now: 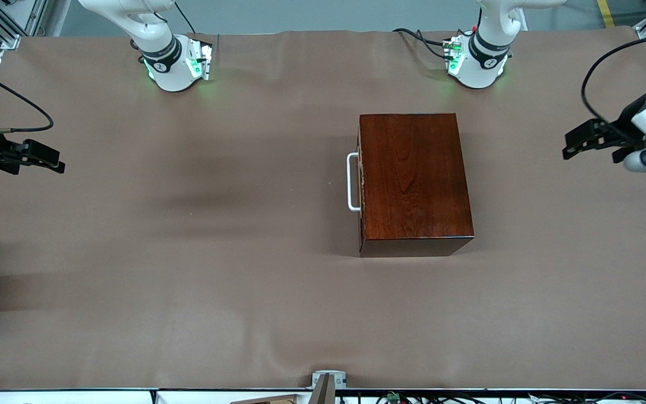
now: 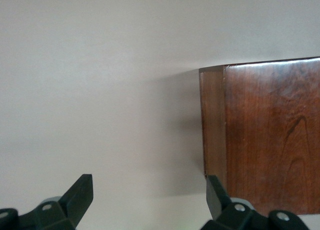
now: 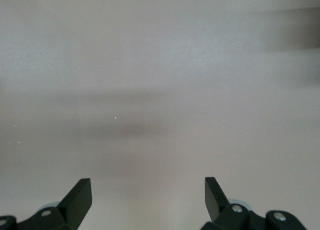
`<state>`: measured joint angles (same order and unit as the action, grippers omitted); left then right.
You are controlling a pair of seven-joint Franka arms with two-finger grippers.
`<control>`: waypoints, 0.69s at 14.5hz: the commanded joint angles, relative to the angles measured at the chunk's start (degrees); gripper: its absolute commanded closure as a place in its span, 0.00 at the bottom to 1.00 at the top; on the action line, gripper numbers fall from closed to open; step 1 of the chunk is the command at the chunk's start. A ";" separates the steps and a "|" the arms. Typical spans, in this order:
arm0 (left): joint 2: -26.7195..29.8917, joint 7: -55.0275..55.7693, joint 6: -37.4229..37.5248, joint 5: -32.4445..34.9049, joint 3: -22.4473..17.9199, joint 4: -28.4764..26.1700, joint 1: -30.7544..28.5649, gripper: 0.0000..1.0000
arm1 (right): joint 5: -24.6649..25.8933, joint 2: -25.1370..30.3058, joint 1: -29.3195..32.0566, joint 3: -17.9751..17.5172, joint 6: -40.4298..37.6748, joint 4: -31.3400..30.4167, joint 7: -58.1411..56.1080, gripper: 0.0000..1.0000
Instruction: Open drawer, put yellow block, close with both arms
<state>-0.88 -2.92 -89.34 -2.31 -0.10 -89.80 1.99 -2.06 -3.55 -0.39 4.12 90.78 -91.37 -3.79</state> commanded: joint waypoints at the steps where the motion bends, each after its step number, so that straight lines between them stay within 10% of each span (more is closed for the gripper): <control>1: 1.06 -0.68 1.45 0.20 0.90 -0.73 -1.29 0.00 | 0.66 0.91 0.30 -0.51 -0.43 -0.13 0.62 0.00; 10: 0.71 3.43 4.26 1.52 3.53 1.74 -2.26 0.00 | 0.66 0.91 0.39 -0.51 -0.43 -0.21 0.62 0.00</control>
<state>-0.67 -1.69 -86.20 -1.93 2.09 -88.26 0.59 -2.06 -3.55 -0.39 4.12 90.78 -91.35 -3.79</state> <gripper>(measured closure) 0.000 0.000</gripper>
